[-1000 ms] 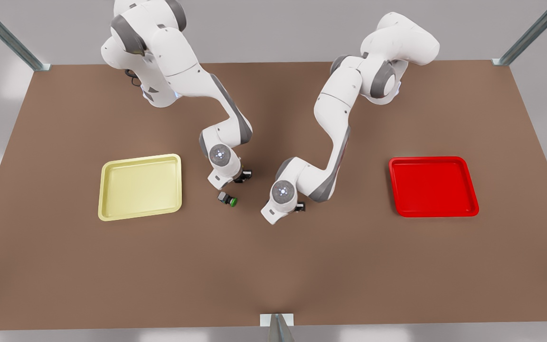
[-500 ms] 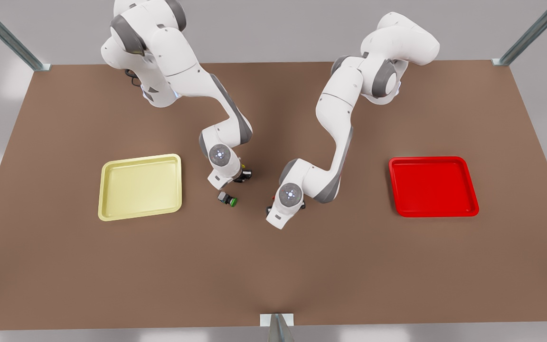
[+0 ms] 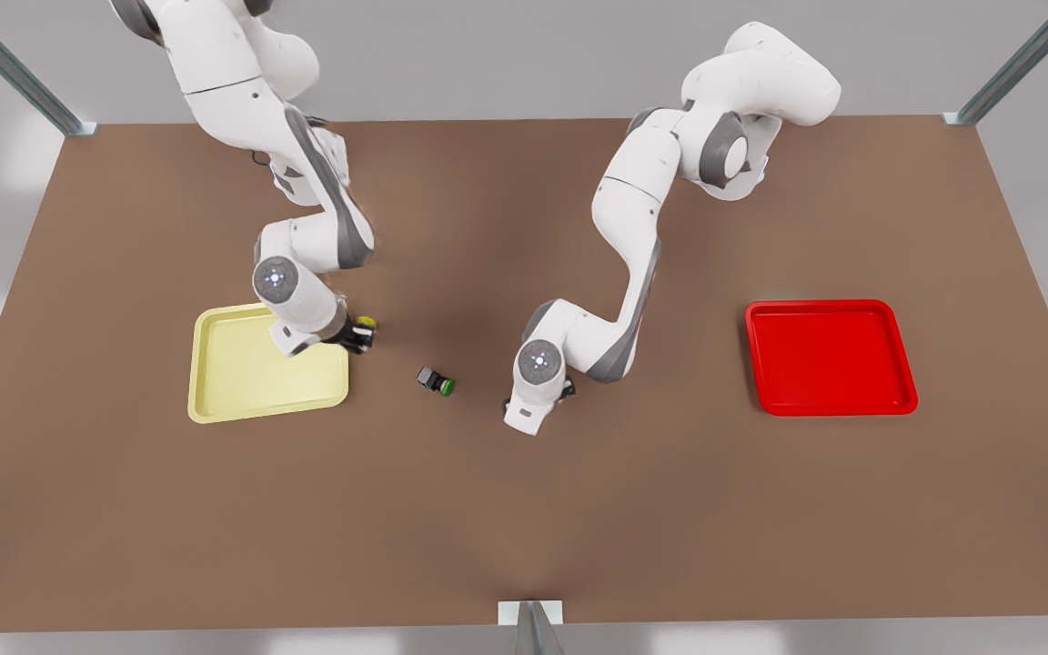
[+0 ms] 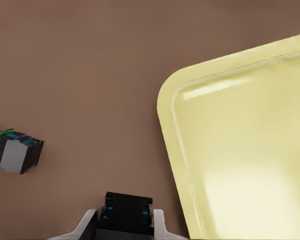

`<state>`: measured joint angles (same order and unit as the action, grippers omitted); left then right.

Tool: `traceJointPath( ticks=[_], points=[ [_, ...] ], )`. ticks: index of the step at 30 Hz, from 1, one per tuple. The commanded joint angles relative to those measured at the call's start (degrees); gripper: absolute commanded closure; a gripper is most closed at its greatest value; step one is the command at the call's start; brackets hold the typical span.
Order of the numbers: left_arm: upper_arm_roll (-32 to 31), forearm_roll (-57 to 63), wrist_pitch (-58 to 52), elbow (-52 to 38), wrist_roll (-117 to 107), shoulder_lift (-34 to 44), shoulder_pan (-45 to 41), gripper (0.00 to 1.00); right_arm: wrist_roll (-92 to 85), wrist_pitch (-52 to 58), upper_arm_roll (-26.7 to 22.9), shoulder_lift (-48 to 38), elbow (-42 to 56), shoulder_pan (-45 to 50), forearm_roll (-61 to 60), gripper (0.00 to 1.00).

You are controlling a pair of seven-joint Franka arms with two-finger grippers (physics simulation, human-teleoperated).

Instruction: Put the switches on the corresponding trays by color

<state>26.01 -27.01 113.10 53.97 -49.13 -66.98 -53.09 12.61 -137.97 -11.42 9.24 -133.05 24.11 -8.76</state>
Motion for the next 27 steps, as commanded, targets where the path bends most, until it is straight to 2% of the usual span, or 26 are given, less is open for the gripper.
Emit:
traceJointPath(
  ticks=[1, 3, 5, 6, 14, 15, 16, 17, 19, 20, 23, 24, 25, 26, 27],
  points=[
    [0.0, 0.0, 0.0, 0.0, 0.0, 0.0, 0.0, 0.0, -1.3, 0.4, 0.1, -0.2, -0.1, -1.6, 1.1, 0.47],
    [-0.1, -0.1, 0.0, 0.0, 0.0, 0.0, 0.0, 0.0, -8.9, 0.4, 0.3, 0.2, 0.1, -12.2, 8.8, 0.47],
    [0.0, -0.1, -0.1, 0.0, 1.1, 0.1, 0.1, 0.0, -12.5, -0.3, 0.3, 1.9, 0.3, -15.8, 9.8, 0.47],
    [0.1, 0.0, -0.2, 0.0, 2.2, 0.1, 0.2, 0.0, -12.3, -0.4, 0.3, 2.6, 0.4, -15.9, 9.7, 0.0],
    [-0.1, -0.1, 0.7, 0.0, -0.4, -0.3, 0.1, 0.03, -12.3, 0.0, 0.5, 2.9, 0.8, -15.4, 9.5, 0.0],
    [-0.1, -0.1, 0.7, 0.0, -0.4, -0.3, 0.1, 0.14, -12.3, 0.6, 0.5, 2.5, 1.7, -15.1, 9.5, 0.0],
    [-0.1, -0.1, 0.7, 0.0, -0.4, -0.3, 0.1, 0.3, -12.3, 3.2, 0.5, 2.3, 3.3, -14.9, 9.5, 0.0],
    [-0.2, -0.1, 0.7, 0.0, -1.3, -0.3, 0.1, 0.33, -12.3, 7.3, 2.2, 2.1, 6.7, -15.5, 9.5, 0.0],
    [-0.3, -0.1, 0.8, 0.0, -1.3, -0.3, 0.1, 0.32, -11.0, 31.2, 4.8, 0.7, 26.7, -14.7, 9.2, 0.0],
    [-0.4, -0.1, 0.8, 0.0, -1.4, -0.3, 0.1, 0.32, -11.1, 38.3, 5.1, 1.5, 35.7, -13.8, 9.7, 0.0],
    [-0.4, -0.1, 0.6, 0.0, -0.8, -0.2, 0.2, 0.3, -11.3, 52.1, 5.2, 4.3, 53.1, -11.7, 11.2, 0.0],
    [-0.2, -0.1, 0.6, 0.0, -0.6, -0.2, 0.2, 0.3, -11.4, 52.1, 6.1, 1.8, 52.4, -13.0, 11.1, 0.0],
    [-0.1, 0.0, 0.2, 0.0, 0.2, 0.0, 0.3, 0.3, -11.3, 52.1, 10.5, -0.7, 51.4, -16.4, 11.2, 0.0],
    [0.0, 0.1, 0.0, 0.1, 1.4, 0.3, 0.3, 0.3, -11.2, 52.5, 11.2, -3.4, 51.3, -18.1, 10.6, 0.0],
    [0.0, 0.2, 0.0, 0.1, 1.8, 0.4, 0.3, 0.29, -10.1, 52.1, 14.4, -5.1, 49.1, -21.9, 11.0, 0.0]
  ],
)
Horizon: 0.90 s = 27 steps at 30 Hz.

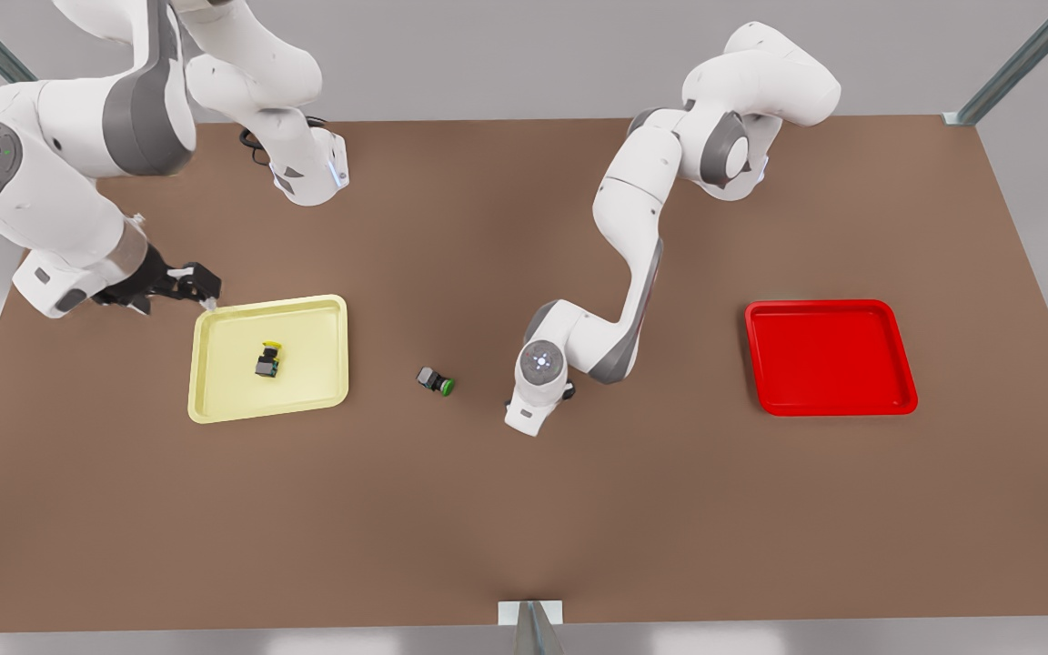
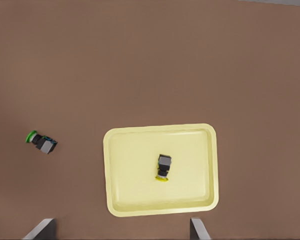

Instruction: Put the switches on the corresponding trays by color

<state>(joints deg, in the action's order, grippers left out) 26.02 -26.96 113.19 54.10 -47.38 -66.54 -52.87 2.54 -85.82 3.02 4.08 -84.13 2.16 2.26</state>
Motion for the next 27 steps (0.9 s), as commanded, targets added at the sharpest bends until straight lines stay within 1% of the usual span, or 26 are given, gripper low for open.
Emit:
traceJointPath(
  ticks=[1, 3, 8, 14, 16, 20, 23, 25, 27],
  points=[
    [0.0, 0.3, 0.0, 0.0, 0.0, 0.1, 0.0, 0.29, 0.1, 0.1, 0.1, 0.1, 0.0, -0.3, 0.1, 0.0],
    [-0.2, 0.6, 0.4, 0.5, 0.6, 0.4, 0.0, 0.29, 2.5, 0.4, 0.1, 1.6, 0.5, 0.6, 0.5, 0.0],
    [-0.2, 0.6, 0.5, 0.7, 0.0, 0.6, -0.2, 0.28, 5.0, 0.9, 0.3, 1.9, 0.0, 1.3, 2.6, 0.0],
    [-0.4, 0.3, 1.1, 0.7, -0.4, 0.0, -1.0, 0.3, 5.2, 0.0, 0.3, 2.2, 0.0, 1.3, 2.7, 0.0],
    [-0.4, 0.4, 1.0, 0.7, 0.0, 0.1, -1.0, 0.4, 5.2, -0.1, 0.3, 2.2, 0.1, 1.3, 2.7, 0.0],
    [-0.4, 0.5, 0.5, 0.7, 0.4, 0.1, -0.9, 0.42, 5.2, -0.2, 0.3, 2.3, 0.1, 1.4, 2.7, 0.0],
    [-0.4, 0.5, 0.2, 0.7, 0.4, 0.2, -0.9, 0.47, 5.2, -0.2, 0.3, 2.3, 0.1, 1.3, 2.7, 0.0],
    [-0.4, 0.5, 0.1, 0.7, 0.4, 0.3, -0.9, 0.48, 5.2, -0.3, 0.3, 2.3, 0.1, 1.4, 2.7, 0.0],
    [-0.4, 0.5, 0.1, 0.7, 0.4, 0.3, -0.9, 0.51, 5.2, -0.2, 0.3, 2.3, 0.1, 1.4, 2.7, 0.0]
  ],
)
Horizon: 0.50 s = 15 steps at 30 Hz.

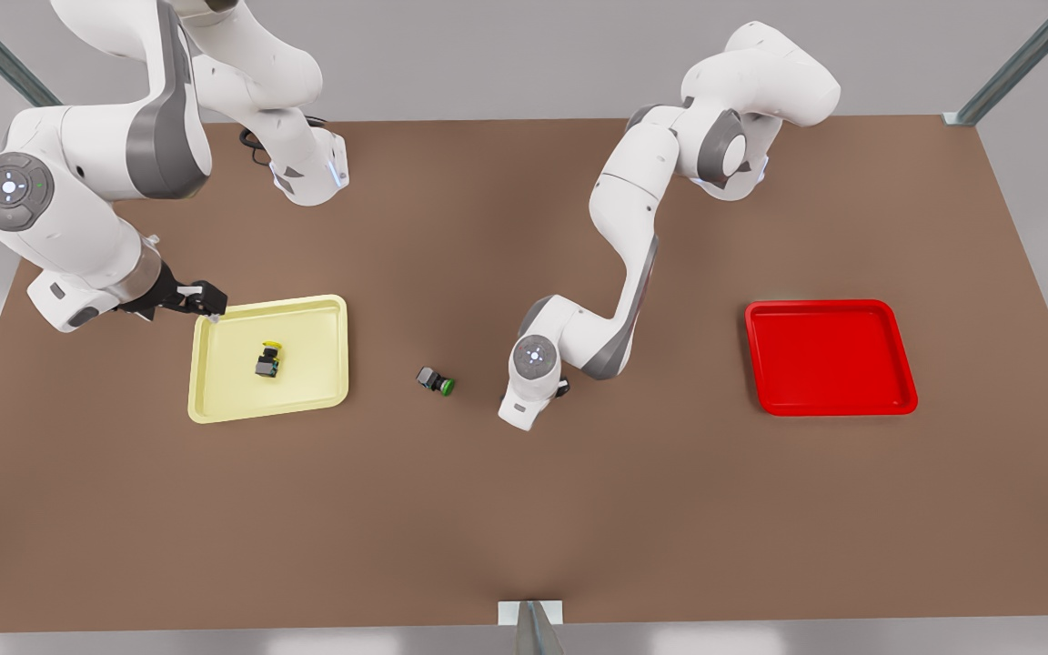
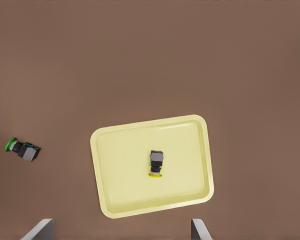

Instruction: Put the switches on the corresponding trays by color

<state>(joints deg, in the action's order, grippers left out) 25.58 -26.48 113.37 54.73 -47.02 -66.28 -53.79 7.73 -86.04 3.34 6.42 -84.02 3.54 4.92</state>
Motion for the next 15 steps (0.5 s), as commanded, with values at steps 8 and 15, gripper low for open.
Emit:
traceJointPath(
  ticks=[8, 15],
  points=[
    [-0.2, 0.0, -1.0, -0.1, 0.1, 0.5, 0.2, 0.51, 0.0, 0.0, 0.0, 0.0, 0.0, 0.0, 0.0, 0.0],
    [0.4, 0.0, -5.9, 0.0, 1.7, 6.9, 0.7, 0.51, 0.0, 0.4, 0.0, -0.1, 0.0, 0.0, 0.0, 0.0]
  ],
)
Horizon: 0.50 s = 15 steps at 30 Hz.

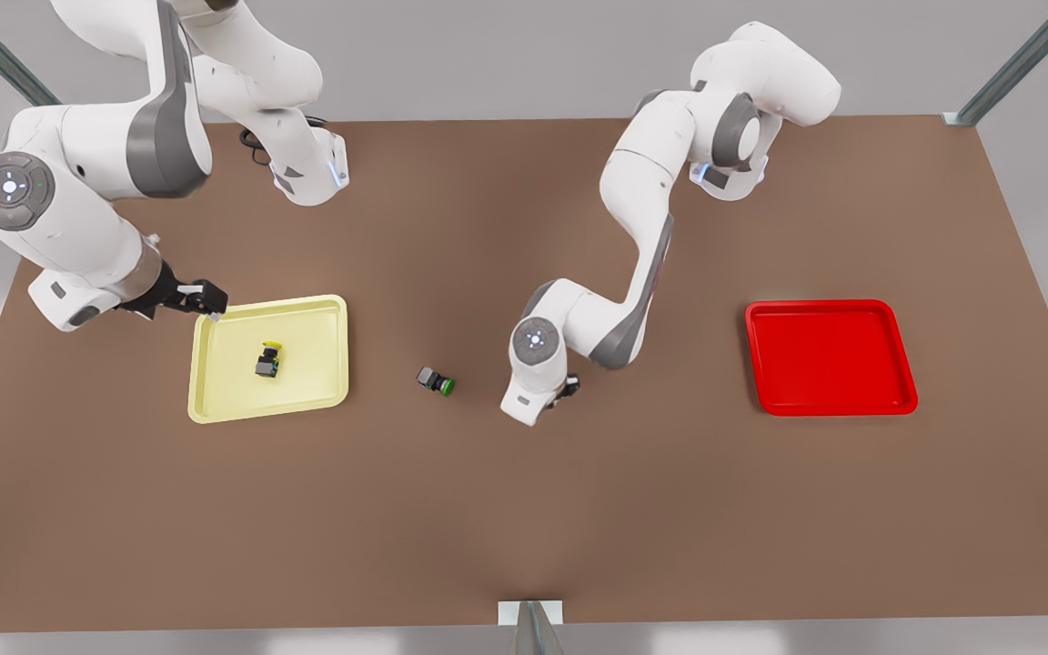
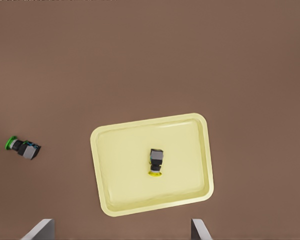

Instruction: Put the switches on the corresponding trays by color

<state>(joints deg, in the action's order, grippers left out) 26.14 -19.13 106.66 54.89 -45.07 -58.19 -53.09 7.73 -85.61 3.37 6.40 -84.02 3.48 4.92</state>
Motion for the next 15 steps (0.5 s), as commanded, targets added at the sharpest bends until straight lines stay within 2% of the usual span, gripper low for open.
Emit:
traceJointPath(
  ticks=[1, 3, 8, 10, 15],
  points=[
    [0.1, -7.2, -0.3, 0.4, 0.3, 1.1, 0.1, 0.51, 0.0, 0.0, 0.0, -0.1, 0.0, 0.0, 0.0, 0.0],
    [0.1, -6.9, -0.8, 4.0, 2.5, 5.8, 1.1, 0.51, 0.0, -0.1, 0.1, 0.0, 0.0, 0.0, 0.0, 0.0],
    [-0.2, 1.4, 0.7, 26.0, 12.5, 24.7, 3.3, 0.51, 0.0, -0.1, 0.1, 0.0, -0.1, 0.0, 0.0, 0.0],
    [-0.2, 5.7, 4.3, 37.5, 16.6, 32.4, 4.7, 0.51, 0.0, -0.3, 0.1, 0.0, -0.1, 0.0, 0.0, 0.0],
    [-0.2, 11.4, 4.5, 47.6, 27.0, 41.1, 12.4, 0.5, 0.0, -0.1, 0.1, 0.1, -0.1, 0.1, 0.0, 0.0]
  ],
)
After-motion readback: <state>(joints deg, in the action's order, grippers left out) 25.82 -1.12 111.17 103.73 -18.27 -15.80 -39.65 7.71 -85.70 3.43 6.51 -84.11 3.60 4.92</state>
